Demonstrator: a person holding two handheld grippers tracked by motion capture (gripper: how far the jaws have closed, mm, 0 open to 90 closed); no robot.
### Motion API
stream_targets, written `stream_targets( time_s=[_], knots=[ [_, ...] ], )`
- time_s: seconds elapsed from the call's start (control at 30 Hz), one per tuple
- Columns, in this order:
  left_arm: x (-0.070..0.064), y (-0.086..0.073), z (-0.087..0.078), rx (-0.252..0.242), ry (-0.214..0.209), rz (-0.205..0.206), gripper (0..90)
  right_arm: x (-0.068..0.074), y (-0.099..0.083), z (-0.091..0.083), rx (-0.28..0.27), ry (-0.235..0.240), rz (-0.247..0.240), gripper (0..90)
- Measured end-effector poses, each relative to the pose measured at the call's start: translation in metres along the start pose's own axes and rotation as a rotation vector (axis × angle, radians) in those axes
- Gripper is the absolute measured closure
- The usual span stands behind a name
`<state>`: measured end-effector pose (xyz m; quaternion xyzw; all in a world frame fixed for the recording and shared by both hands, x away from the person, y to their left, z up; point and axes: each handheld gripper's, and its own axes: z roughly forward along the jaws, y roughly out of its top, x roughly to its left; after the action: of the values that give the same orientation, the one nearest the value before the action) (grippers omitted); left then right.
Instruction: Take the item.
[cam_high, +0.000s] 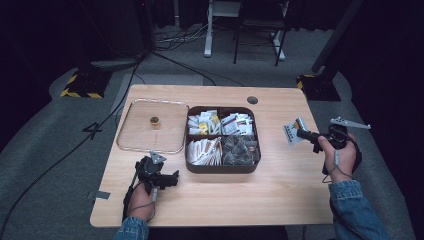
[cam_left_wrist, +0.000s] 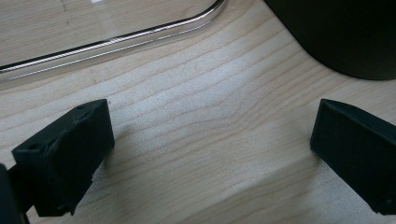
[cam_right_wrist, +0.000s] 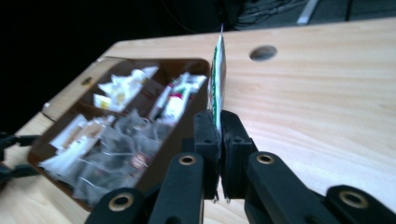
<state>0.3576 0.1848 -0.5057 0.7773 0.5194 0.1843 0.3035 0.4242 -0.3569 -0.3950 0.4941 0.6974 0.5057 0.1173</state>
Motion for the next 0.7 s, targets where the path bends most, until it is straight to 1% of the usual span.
stream_targets(
  time_s=[0.2, 0.33, 0.43, 0.5, 0.53, 0.57, 0.63, 0.7],
  knots=[
    [0.000, 0.000, 0.000, 0.001, 0.000, -0.002, 0.0, -0.013, -0.016, 0.010, 0.034, -0.005, 0.053, 87.8],
    [0.000, 0.000, 0.000, 0.001, 0.000, -0.002, 0.0, -0.019, -0.026, 0.017, 0.056, -0.028, 0.062, 87.8],
    [0.000, 0.000, 0.000, 0.001, -0.001, 0.000, 0.0, -0.023, -0.035, 0.023, 0.053, -0.022, 0.099, 87.8],
    [0.000, 0.000, 0.000, 0.001, -0.001, 0.000, 0.0, -0.024, -0.039, 0.025, 0.041, -0.018, 0.116, 87.8],
    [0.000, 0.000, 0.000, 0.000, 0.000, -0.002, 0.0, -0.025, -0.040, 0.028, 0.055, -0.020, 0.121, 87.9],
    [0.000, 0.000, 0.000, 0.001, 0.000, -0.002, 0.0, -0.024, -0.040, 0.029, 0.067, -0.021, 0.116, 87.9],
    [0.000, 0.000, 0.000, 0.001, 0.000, -0.002, 0.0, -0.023, -0.042, 0.030, 0.075, -0.024, 0.117, 87.8],
    [0.000, 0.000, 0.000, 0.001, 0.000, -0.002, 0.0, -0.022, -0.044, 0.032, 0.097, -0.034, 0.116, 87.8]
  ],
)
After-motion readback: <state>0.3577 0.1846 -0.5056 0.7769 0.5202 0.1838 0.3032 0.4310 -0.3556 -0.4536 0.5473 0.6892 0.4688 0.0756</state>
